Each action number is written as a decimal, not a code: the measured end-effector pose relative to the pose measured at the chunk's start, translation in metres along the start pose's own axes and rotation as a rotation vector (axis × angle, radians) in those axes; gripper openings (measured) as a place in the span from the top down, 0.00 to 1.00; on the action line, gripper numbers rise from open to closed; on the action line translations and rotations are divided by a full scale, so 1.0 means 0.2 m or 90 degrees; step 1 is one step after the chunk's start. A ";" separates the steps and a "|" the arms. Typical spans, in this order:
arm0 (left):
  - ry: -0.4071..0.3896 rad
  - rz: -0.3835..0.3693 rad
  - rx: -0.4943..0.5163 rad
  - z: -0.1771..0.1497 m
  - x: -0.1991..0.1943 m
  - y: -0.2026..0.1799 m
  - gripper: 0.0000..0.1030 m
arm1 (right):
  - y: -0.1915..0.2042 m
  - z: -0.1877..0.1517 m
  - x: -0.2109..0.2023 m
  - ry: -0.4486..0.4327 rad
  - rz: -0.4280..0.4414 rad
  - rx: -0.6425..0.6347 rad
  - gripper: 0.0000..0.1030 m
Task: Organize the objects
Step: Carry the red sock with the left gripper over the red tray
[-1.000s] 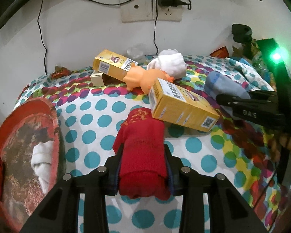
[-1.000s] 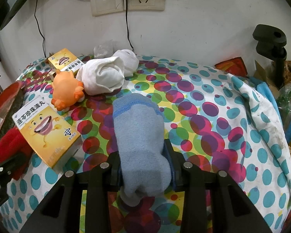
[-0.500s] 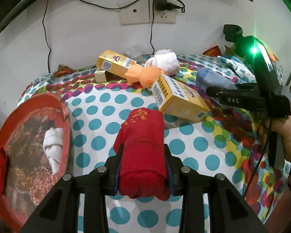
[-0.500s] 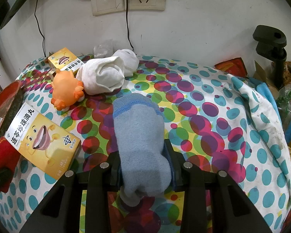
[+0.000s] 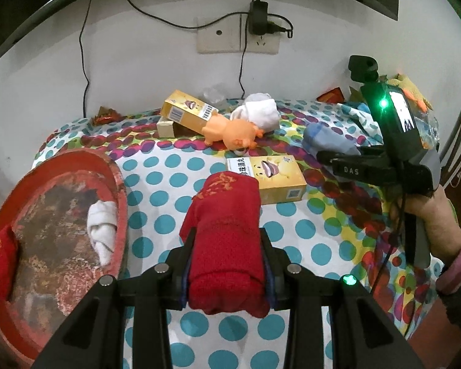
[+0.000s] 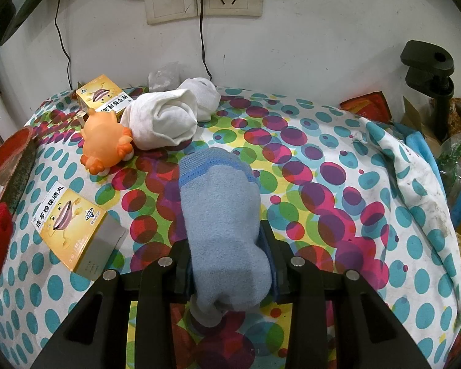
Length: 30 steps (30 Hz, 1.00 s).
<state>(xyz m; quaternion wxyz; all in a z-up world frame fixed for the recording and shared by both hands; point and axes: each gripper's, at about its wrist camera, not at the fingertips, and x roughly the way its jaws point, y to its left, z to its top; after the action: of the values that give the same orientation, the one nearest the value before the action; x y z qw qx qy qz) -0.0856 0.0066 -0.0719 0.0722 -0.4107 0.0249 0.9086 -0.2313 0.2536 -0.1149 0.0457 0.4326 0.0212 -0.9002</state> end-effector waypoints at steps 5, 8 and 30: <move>-0.007 0.021 -0.007 0.00 -0.05 0.04 0.65 | 0.00 0.00 0.00 0.000 0.000 0.000 0.67; -0.006 0.030 -0.016 -0.01 -0.07 0.09 0.65 | 0.00 0.00 0.00 0.000 -0.002 0.000 0.67; -0.008 0.111 -0.098 -0.08 -0.30 0.51 0.65 | 0.02 0.00 0.00 0.000 -0.006 0.002 0.67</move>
<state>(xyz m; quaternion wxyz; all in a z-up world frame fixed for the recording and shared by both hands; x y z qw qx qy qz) -0.0505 -0.1022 -0.0386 -0.0388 -0.4053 -0.0100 0.9133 -0.2312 0.2505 -0.1157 0.0410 0.4325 0.0217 -0.9004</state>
